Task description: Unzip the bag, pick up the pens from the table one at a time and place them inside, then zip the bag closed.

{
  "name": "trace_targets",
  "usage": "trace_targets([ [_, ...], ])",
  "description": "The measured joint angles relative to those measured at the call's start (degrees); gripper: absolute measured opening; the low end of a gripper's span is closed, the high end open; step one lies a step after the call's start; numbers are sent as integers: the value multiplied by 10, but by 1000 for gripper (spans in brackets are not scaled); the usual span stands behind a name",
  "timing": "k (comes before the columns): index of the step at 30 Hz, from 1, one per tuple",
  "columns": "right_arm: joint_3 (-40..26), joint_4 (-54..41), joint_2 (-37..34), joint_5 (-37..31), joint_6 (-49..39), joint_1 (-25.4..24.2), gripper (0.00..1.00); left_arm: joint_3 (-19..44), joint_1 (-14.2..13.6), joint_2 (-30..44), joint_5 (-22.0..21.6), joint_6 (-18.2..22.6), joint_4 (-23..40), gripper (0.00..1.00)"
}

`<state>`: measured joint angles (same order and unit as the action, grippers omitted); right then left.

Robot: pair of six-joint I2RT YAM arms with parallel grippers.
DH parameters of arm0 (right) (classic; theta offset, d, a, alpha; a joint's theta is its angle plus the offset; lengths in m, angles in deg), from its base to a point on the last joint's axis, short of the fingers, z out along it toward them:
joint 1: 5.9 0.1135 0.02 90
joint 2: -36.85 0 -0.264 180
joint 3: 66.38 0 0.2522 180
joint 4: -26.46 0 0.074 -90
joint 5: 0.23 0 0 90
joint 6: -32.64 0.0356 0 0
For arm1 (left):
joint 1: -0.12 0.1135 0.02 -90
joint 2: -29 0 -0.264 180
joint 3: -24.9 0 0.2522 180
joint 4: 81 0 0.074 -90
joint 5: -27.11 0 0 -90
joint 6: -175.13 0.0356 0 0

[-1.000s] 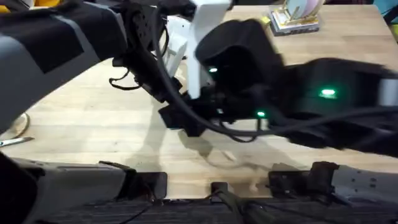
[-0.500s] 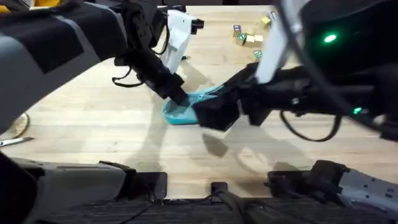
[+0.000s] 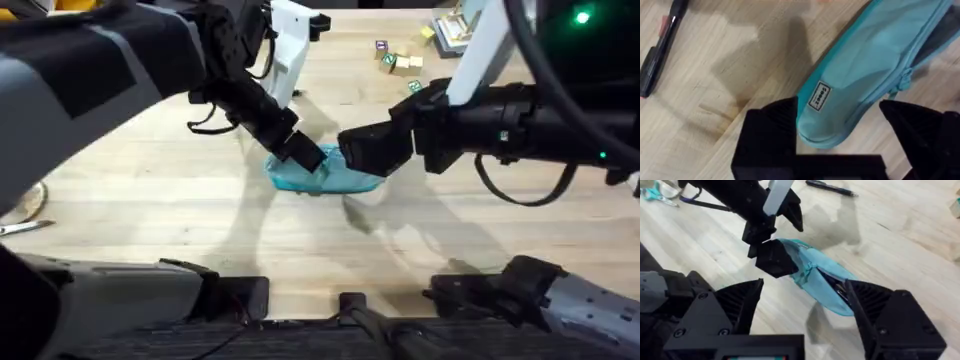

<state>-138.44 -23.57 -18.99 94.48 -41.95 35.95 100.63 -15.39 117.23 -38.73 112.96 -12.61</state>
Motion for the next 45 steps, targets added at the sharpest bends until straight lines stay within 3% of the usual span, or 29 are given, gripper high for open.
trace_targets([
  [6, 0, 0, 0, 0, -16, -17, 997, 0, 0, 0, -4, 9, 1, 995],
  [11, 0, -1, 0, 0, -20, -31, 997, 0, 0, -18, -11, 60, 24, 995],
  [23, -9, -71, -9, 14, -62, -43, 998, 0, 0, -214, -16, 170, 103, 994],
  [35, -173, -219, -162, 35, -202, -43, 965, 0, 0, -316, -52, 189, 172, 994],
  [37, -181, -219, -177, 36, -226, -43, 904, 0, 0, -329, -54, 190, 178, 993],
  [38, -182, -221, -182, 36, -237, -43, 827, 0, 0, -335, -55, 190, 183, 993],
  [42, -182, -224, -193, 37, -269, -43, 396, 0, 2, -358, -58, 189, 199, 993],
  [44, -182, -224, -195, 37, -279, -43, 127, 0, 12, -371, -58, 189, 199, 993],
  [45, -182, -224, -195, 37, -282, -43, 59, 0, 18, -377, -58, 189, 199, 993],
])
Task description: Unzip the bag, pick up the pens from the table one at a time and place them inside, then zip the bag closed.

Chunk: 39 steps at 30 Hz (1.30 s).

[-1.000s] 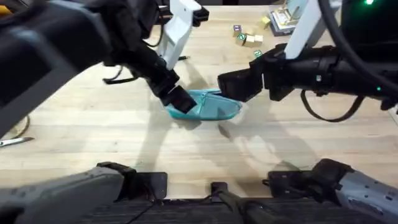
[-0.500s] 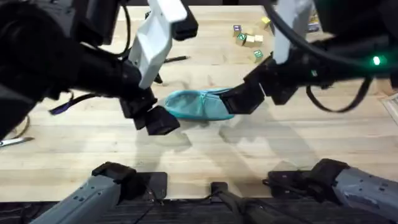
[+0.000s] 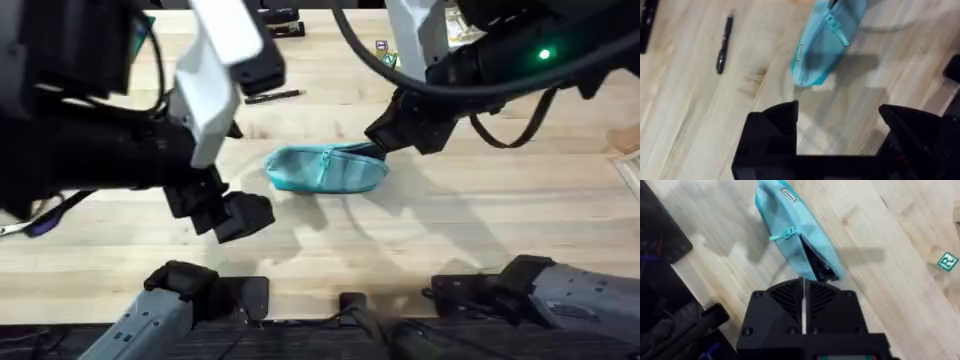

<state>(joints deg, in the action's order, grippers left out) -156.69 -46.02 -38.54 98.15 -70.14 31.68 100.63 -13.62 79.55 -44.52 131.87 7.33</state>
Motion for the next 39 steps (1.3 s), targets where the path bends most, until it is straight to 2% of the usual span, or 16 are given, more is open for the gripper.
trace_targets([
  [8, 0, -15, 0, 0, -81, 0, 33, 0, 55, -41, 0, 0, 0, 993],
  [15, -2, -13, -25, 0, -145, 0, 34, 0, 80, -49, 5, 1, 0, 993],
  [26, -2, -12, -106, 46, -195, 0, 34, 0, 83, -49, 12, 5, -2, 994],
  [39, -2, 35, -174, 50, -207, 0, 33, 0, 83, -49, 13, 5, -2, 994],
])
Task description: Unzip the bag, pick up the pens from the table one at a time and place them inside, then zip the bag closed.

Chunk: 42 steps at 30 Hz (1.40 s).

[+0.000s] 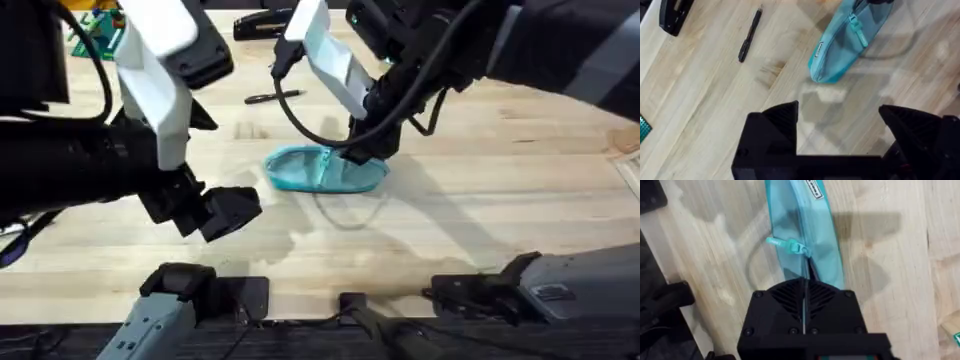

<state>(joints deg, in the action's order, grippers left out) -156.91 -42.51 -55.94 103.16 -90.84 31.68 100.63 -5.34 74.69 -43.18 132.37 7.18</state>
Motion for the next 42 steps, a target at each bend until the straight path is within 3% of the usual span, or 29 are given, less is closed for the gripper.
trace_targets([
  [23, 0, 26, -9, 0, 0, 0, 33, 0, 0, 0, 0, 2, 0, 993],
  [42, 0, 31, -84, 1, 0, 0, 32, 0, 0, 0, 0, 4, 0, 993],
])
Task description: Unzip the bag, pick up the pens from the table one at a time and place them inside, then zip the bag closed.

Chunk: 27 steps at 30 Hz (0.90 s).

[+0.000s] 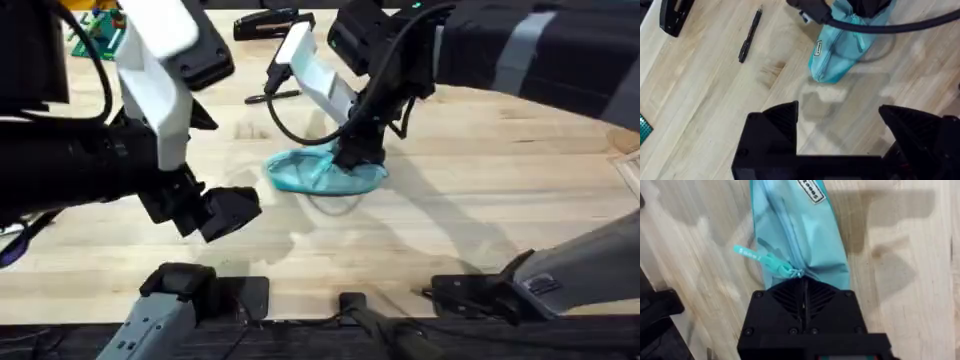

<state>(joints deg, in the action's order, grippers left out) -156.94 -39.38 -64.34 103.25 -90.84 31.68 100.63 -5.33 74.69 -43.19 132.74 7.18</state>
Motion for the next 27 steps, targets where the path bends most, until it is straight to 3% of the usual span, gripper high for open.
trace_targets([
  [14, 0, -4, -3, 3, 0, 0, 39, 0, 0, 0, 0, 0, 0, 993],
  [15, 0, -4, -3, 3, 1, 0, 76, 0, 0, 0, 0, 0, 0, 993],
  [16, 0, -4, -3, 3, 0, 0, 179, 0, 0, 0, 0, 0, 0, 993],
  [21, 0, -6, -3, 20, 0, 0, 883, 0, 0, 0, 0, 0, 0, 993],
  [22, 0, -6, -3, 25, -2, 0, 972, 0, 0, 0, 0, 0, 0, 993],
  [27, 0, -6, -3, 33, -3, -2, 997, 0, 0, 0, 0, 0, 0, 993],
])
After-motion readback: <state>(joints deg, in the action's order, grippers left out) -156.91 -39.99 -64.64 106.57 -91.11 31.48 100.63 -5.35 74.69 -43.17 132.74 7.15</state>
